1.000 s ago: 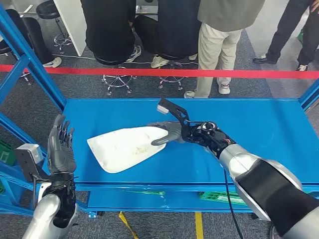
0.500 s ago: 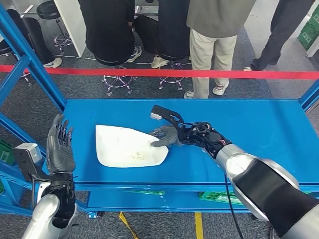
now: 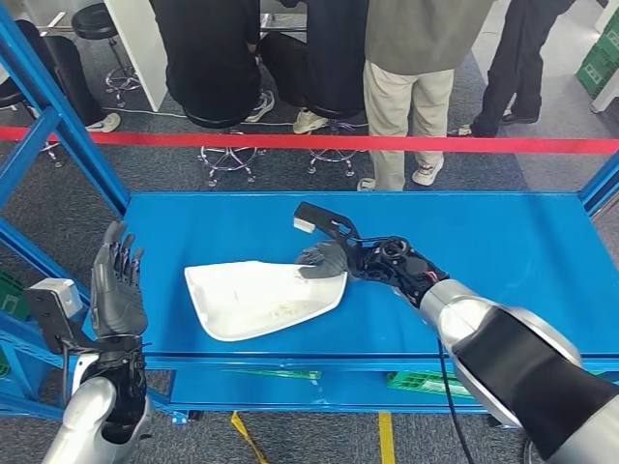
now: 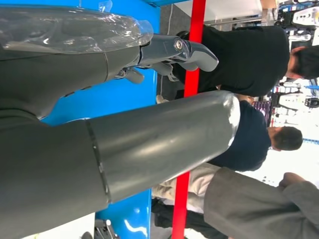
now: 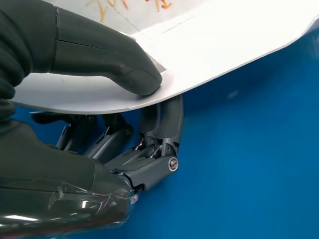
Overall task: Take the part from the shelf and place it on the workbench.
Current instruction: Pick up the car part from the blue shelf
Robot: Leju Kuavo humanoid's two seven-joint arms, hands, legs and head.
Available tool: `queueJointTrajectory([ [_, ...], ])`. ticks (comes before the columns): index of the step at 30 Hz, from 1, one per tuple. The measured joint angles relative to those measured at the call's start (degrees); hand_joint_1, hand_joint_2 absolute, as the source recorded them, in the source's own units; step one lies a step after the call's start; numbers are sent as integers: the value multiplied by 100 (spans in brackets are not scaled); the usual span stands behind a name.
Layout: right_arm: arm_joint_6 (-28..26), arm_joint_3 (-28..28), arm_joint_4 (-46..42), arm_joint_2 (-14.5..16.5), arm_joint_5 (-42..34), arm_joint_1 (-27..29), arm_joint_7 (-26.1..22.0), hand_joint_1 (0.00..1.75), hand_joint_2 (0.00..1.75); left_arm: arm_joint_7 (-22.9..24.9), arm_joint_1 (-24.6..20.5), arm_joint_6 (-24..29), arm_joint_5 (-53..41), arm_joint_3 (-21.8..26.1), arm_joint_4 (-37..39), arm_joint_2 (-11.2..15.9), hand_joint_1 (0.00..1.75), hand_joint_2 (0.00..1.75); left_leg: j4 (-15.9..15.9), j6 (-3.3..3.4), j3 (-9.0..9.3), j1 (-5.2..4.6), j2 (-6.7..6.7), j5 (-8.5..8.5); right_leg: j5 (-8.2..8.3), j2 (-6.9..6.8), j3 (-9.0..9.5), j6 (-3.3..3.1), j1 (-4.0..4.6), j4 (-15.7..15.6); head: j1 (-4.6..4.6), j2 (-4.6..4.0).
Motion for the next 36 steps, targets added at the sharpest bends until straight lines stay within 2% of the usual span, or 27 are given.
queueJointTrajectory([
  [22, -322, 29, 4, -117, -125, 23, -372, 175, 175, -25, 10, 88, 2, -12, 0, 23, 0, 0, 2, 1, 9, 0, 0, 0, 0, 0, 8, 0, 0, 0, -2, 0],
  [25, -513, 5, 4, -143, -446, 57, -630, 175, 175, -87, 44, 165, -7, -12, 0, 28, 0, 0, 2, 1, 8, 0, 0, -1, 0, 0, 8, 0, 0, 0, -3, 0],
  [31, -963, -246, -61, -242, -1096, 201, -1461, 175, 175, -191, 190, 282, -110, -12, 2, 61, 0, 0, 2, 4, 3, 0, -1, -3, 0, -1, 6, 1, 0, 0, -4, 0],
  [35, -1298, -604, -733, -366, -1808, 623, -1715, 175, 175, -332, 226, 158, -180, -12, 66, 82, 0, 175, 4, 9, 1, -1, -4, -8, -3, -2, 5, 4, 0, 0, 4, 0],
  [36, -1370, -703, -976, -403, -1975, 754, -1697, 175, 175, -365, 225, 124, -193, -12, 96, 85, 0, 175, 4, 11, 1, -1, -2, -11, -3, 1, 4, 5, 0, 0, 7, 0],
])
